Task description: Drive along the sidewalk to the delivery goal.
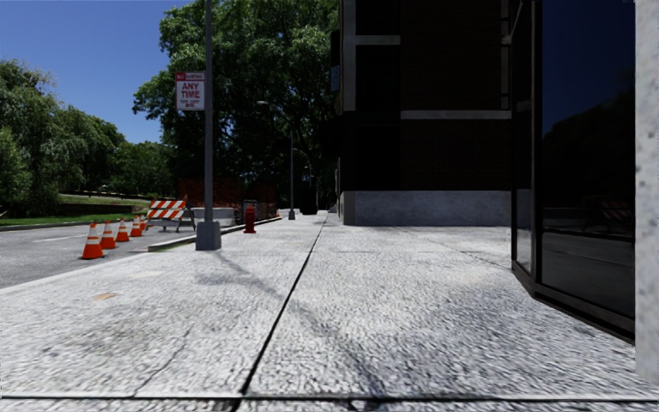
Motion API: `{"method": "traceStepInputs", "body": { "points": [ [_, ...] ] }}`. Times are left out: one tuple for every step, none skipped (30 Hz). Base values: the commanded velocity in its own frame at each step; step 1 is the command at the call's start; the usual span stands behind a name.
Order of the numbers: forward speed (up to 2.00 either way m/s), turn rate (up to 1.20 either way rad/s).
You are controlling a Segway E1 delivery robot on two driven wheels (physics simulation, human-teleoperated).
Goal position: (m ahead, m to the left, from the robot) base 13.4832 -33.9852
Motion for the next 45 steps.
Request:
{"method": "traceStepInputs", "body": {
  "points": [
    [2.00, -0.07],
    [2.00, -0.07],
    [2.00, -0.08],
    [2.00, -0.09],
    [2.00, -0.09],
    [2.00, -0.11],
    [2.00, -0.11],
    [2.00, -0.14],
    [2.00, -0.15],
    [2.00, -0.15],
    [2.00, -0.16],
    [2.00, -0.16],
    [2.00, -0.24],
    [2.00, -0.33],
    [2.00, -0.36],
    [2.00, -0.36],
    [2.00, -0.37],
    [2.00, -0.38],
    [2.00, -0.38],
    [2.00, -0.38],
    [2.00, -0.38],
    [2.00, -0.38],
    [2.00, -0.38],
    [2.00, -0.38],
    [2.00, -0.38],
    [2.00, -0.38],
    [2.00, -0.38],
    [2.00, -0.38],
    [2.00, -0.38],
    [2.00, -0.38],
    [2.00, -0.38],
    [2.00, -0.38],
    [2.00, -0.38],
    [2.00, -0.38],
    [2.00, -0.38],
    [2.00, -0.38],
    [2.00, -0.38],
    [2.00, -0.38],
    [2.00, -0.38],
    [2.00, -0.38],
    [2.00, -0.38],
    [2.00, -0.38],
    [2.00, -0.38],
    [2.00, -0.38],
    [2.00, -0.38]
  ]
}}
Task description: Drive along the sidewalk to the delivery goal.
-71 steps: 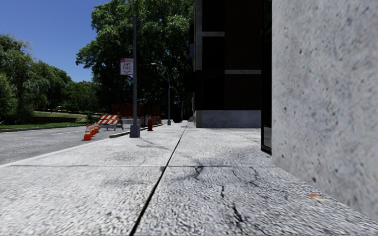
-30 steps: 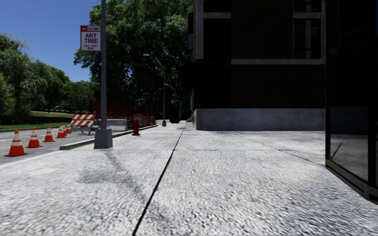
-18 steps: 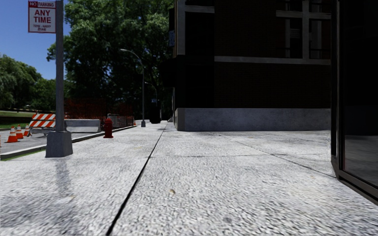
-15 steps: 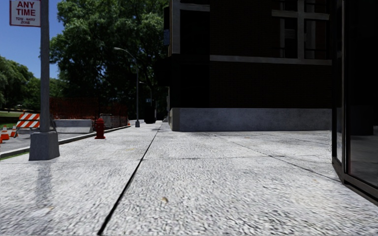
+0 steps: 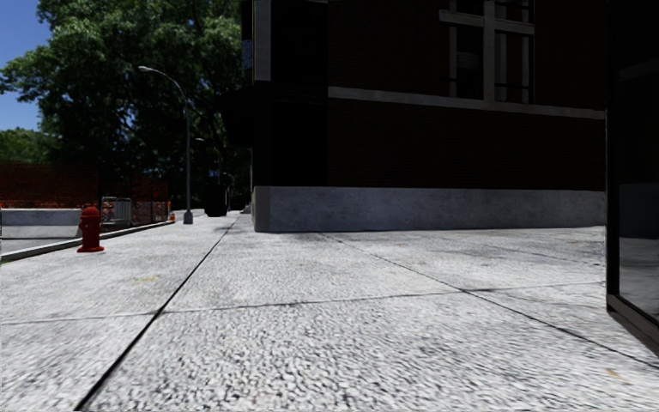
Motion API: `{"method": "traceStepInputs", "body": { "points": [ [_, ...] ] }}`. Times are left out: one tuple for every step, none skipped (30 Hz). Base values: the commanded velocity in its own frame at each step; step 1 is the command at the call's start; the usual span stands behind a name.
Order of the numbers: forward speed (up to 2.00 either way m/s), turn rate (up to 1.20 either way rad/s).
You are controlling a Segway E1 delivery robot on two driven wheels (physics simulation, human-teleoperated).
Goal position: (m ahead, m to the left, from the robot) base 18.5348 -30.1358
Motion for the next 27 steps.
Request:
{"method": "traceStepInputs", "body": {
  "points": [
    [2.00, -0.38],
    [2.00, -0.38],
    [2.00, -0.38],
    [2.00, -0.38],
    [2.00, -0.38],
    [2.00, -0.38],
    [2.00, -0.38],
    [2.00, -0.38],
    [2.00, -0.38],
    [2.00, -0.38],
    [2.00, -0.38],
    [2.00, -0.38],
    [2.00, -0.38],
    [2.00, -0.38],
    [2.00, -0.39],
    [2.00, -0.40],
    [2.00, -0.40],
    [2.00, -0.40],
    [2.00, -0.40],
    [2.00, -0.41],
    [2.00, -0.41],
    [2.00, -0.41],
    [2.00, -0.41],
    [2.00, -0.41],
    [2.00, -0.41],
    [2.00, -0.41],
    [2.00, -0.41]
  ]
}}
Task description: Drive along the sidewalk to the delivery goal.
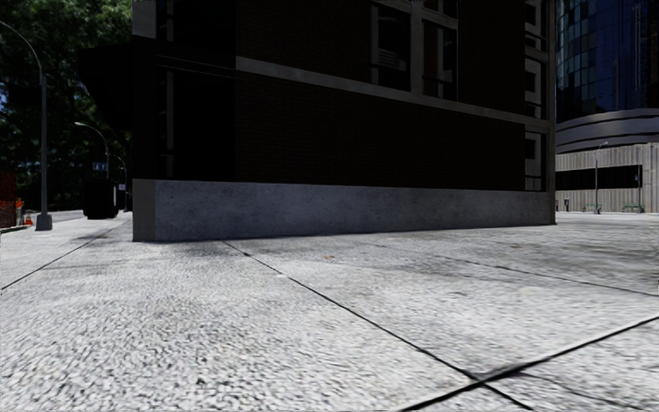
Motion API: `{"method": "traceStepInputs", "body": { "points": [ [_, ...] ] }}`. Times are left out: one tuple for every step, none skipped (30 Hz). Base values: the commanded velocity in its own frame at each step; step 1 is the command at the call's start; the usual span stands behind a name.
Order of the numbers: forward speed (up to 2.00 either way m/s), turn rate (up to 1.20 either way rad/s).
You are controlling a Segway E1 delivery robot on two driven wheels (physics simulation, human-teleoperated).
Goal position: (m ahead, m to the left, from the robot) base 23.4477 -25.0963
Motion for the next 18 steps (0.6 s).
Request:
{"method": "traceStepInputs", "body": {
  "points": [
    [2.00, -0.41],
    [2.00, -0.41],
    [2.00, -0.41],
    [2.00, -0.41],
    [2.00, -0.42],
    [2.00, -0.43],
    [2.00, -0.43],
    [2.00, -0.43],
    [2.00, -0.43],
    [2.00, -0.43],
    [2.00, -0.43],
    [2.00, -0.43],
    [2.00, -0.43],
    [2.00, -0.43],
    [2.00, -0.44],
    [2.00, -0.44],
    [2.00, -0.44],
    [2.00, -0.44]
  ]
}}
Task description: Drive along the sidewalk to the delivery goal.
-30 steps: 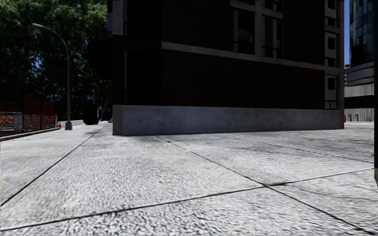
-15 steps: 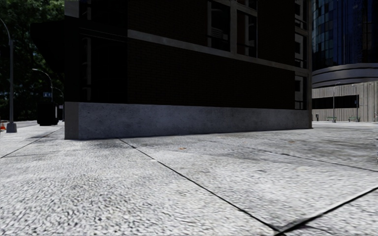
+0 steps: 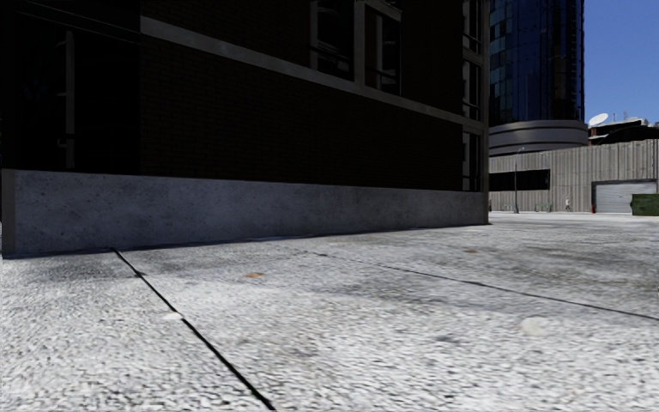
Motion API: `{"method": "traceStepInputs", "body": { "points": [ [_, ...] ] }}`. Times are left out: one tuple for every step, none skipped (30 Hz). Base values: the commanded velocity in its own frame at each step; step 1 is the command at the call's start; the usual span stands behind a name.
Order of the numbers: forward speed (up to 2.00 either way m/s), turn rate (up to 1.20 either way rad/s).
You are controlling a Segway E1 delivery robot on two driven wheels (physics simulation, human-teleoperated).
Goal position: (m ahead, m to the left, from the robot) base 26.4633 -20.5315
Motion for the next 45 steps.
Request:
{"method": "traceStepInputs", "body": {
  "points": [
    [2.00, -0.44],
    [2.00, -0.44],
    [2.00, -0.44],
    [2.00, -0.44],
    [2.00, -0.44],
    [2.00, -0.44],
    [2.00, -0.44],
    [2.00, -0.44],
    [2.00, -0.44],
    [2.00, -0.44],
    [2.00, -0.44],
    [2.00, -0.44],
    [2.00, -0.44],
    [2.00, -0.44],
    [2.00, -0.44],
    [2.00, -0.44],
    [2.00, -0.44],
    [2.00, -0.44],
    [2.00, -0.44],
    [2.00, -0.44],
    [2.00, -0.44],
    [2.00, -0.44],
    [2.00, -0.44],
    [2.00, -0.44],
    [2.00, -0.44],
    [2.00, -0.44],
    [2.00, -0.44],
    [2.00, -0.44],
    [2.00, -0.44],
    [2.00, -0.44],
    [2.00, -0.44],
    [2.00, -0.44],
    [2.00, -0.44],
    [2.00, -0.44],
    [2.00, -0.44],
    [2.00, -0.44],
    [2.00, -0.44],
    [2.00, -0.44],
    [2.00, -0.44],
    [2.00, -0.44],
    [2.00, -0.44],
    [2.00, -0.44],
    [2.00, -0.44],
    [2.00, -0.44],
    [2.00, -0.44]
  ]
}}
